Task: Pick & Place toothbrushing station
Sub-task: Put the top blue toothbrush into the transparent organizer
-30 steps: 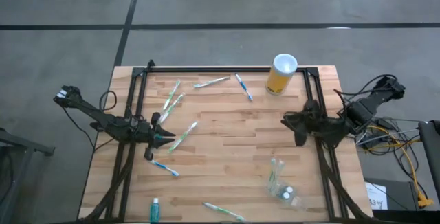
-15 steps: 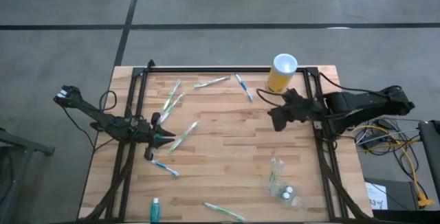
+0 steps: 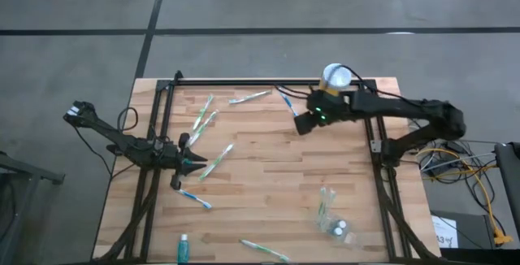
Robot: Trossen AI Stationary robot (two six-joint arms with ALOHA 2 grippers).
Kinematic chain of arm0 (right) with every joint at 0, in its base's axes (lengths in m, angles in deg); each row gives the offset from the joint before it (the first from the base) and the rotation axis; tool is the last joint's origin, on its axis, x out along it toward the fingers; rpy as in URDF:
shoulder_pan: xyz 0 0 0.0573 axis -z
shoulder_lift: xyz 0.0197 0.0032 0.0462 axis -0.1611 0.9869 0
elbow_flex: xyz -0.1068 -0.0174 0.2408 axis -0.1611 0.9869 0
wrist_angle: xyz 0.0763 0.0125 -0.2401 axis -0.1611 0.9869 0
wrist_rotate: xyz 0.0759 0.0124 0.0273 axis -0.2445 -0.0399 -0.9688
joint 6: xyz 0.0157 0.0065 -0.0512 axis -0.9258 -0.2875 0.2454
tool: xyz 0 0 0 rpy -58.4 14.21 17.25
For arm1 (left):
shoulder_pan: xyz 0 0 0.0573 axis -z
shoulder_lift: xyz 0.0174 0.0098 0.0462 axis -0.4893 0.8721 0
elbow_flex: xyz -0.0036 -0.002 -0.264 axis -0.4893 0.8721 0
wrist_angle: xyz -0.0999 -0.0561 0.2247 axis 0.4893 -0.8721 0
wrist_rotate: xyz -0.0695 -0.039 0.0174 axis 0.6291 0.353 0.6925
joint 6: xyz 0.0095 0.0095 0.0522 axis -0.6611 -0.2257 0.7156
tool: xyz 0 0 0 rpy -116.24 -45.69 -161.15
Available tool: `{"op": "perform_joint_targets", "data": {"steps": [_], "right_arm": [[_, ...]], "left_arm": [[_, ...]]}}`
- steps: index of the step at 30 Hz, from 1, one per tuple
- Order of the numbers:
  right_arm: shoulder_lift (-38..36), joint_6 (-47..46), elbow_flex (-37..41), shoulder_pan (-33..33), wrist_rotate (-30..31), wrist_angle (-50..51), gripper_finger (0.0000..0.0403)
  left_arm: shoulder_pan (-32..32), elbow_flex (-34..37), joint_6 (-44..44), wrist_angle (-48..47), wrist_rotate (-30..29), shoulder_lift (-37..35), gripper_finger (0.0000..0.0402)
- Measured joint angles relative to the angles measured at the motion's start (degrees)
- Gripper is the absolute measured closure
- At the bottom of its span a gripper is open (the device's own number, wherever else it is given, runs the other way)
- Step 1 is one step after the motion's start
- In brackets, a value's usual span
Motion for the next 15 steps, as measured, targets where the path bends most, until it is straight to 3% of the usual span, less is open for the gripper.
{"op": "perform_joint_targets", "data": {"steps": [7, 15], "right_arm": [[13.1, 2.5, -6.5, 6.9, -0.3, 6.8, 0.0291], [24.4, 9.2, -12.2, 11.4, -5.8, 6.7, 0.0291]], "left_arm": [[0.0, 0.0, 0.0, 0.0, 0.0, 0.0, 0.0319], [0.0, 0.0, 0.0, 0.0, 0.0, 0.0, 0.0319]]}}
